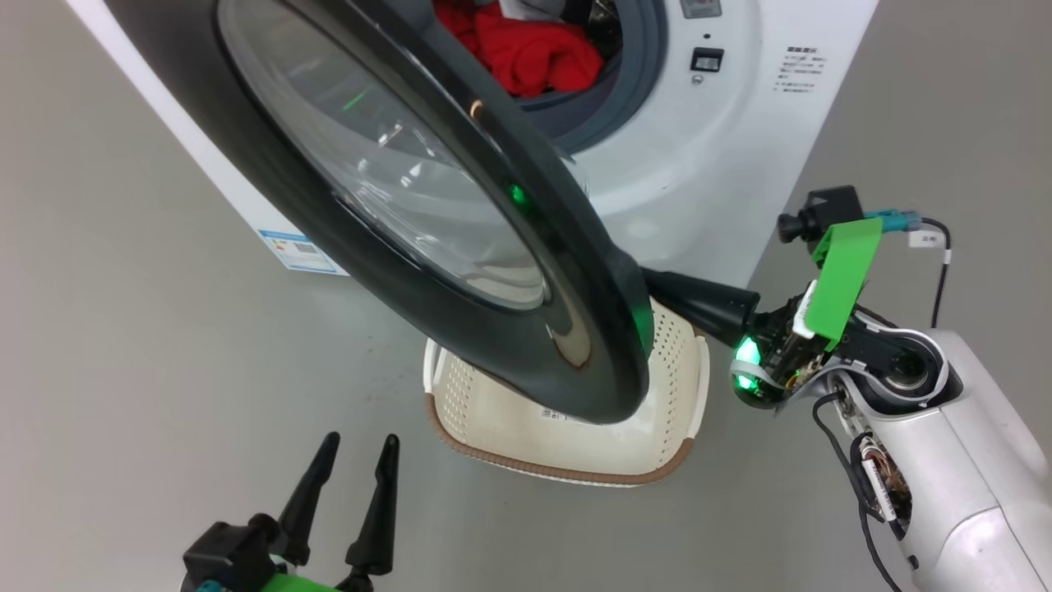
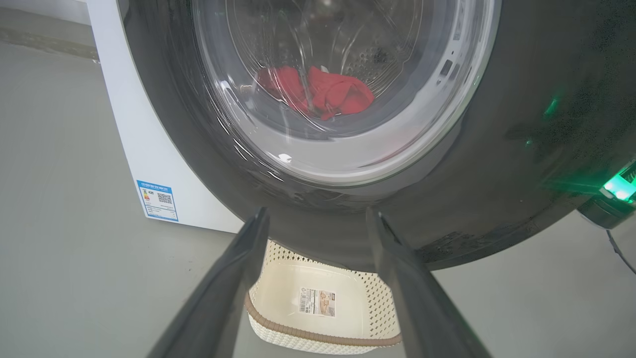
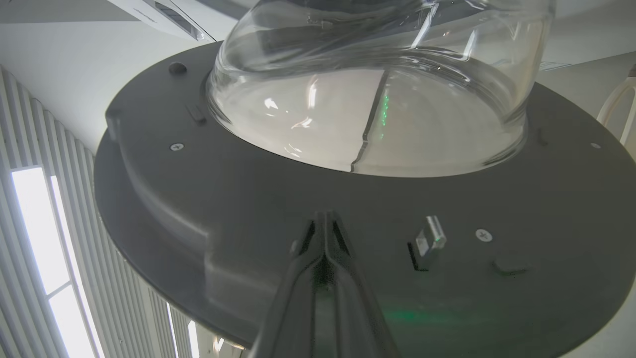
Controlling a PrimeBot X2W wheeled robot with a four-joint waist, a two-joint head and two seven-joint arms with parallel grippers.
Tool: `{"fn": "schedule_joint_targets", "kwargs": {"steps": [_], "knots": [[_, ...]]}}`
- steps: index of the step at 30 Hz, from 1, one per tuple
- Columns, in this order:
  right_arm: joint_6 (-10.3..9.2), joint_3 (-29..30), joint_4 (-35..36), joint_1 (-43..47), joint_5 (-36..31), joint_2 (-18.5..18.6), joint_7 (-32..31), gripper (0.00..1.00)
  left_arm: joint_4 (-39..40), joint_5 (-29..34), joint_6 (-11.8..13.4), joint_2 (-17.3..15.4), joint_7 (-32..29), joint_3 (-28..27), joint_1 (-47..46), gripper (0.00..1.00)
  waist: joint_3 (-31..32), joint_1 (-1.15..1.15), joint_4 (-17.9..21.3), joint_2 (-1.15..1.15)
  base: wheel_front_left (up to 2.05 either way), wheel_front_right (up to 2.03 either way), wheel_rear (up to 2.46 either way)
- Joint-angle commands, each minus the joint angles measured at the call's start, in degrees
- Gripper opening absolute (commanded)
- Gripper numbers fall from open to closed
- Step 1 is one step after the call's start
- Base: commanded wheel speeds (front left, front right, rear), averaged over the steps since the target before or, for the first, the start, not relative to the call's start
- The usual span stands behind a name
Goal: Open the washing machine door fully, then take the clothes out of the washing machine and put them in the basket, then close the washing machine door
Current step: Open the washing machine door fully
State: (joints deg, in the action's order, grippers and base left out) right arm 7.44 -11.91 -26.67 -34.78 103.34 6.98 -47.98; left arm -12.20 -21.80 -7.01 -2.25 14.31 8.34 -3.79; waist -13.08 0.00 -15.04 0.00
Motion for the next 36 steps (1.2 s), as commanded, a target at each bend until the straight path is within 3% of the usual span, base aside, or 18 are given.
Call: {"fn": "schedule_joint_targets", "kwargs": {"steps": [1,12,16,31,36], "knots": [[0.05,-1.36,1.51,-0.89,-1.01,-1.08,-1.38,0.00,0.95,-0.36,0.36,-0.63,0.69,-1.37,-1.47,1.00,0.23,0.00,-0.59,0.00,0.00,0.00,0.00],[0.05,-4.11,3.83,3.39,-3.39,-2.99,-4.61,0.00,1.03,-1.67,1.36,-0.63,0.69,-0.66,0.56,1.00,3.02,0.00,-3.32,0.00,0.00,0.00,0.00],[0.05,-5.21,4.39,5.09,-3.52,-3.53,-5.32,0.00,1.02,-1.40,2.96,-0.63,0.69,-1.06,1.66,1.00,4.22,0.00,-5.16,0.00,0.00,0.00,0.00],[0.05,-9.38,6.87,8.18,-1.85,-4.08,-4.52,0.00,1.82,-1.17,3.94,-0.63,0.69,-0.64,3.77,1.00,7.23,0.00,-13.65,0.00,0.00,0.00,0.00],[0.05,-12.23,7.58,8.09,0.06,-4.09,-3.53,0.00,2.46,-1.26,4.39,-0.63,0.69,-1.21,4.43,1.00,7.53,0.00,-14.86,0.00,0.00,0.00,0.00]]}}
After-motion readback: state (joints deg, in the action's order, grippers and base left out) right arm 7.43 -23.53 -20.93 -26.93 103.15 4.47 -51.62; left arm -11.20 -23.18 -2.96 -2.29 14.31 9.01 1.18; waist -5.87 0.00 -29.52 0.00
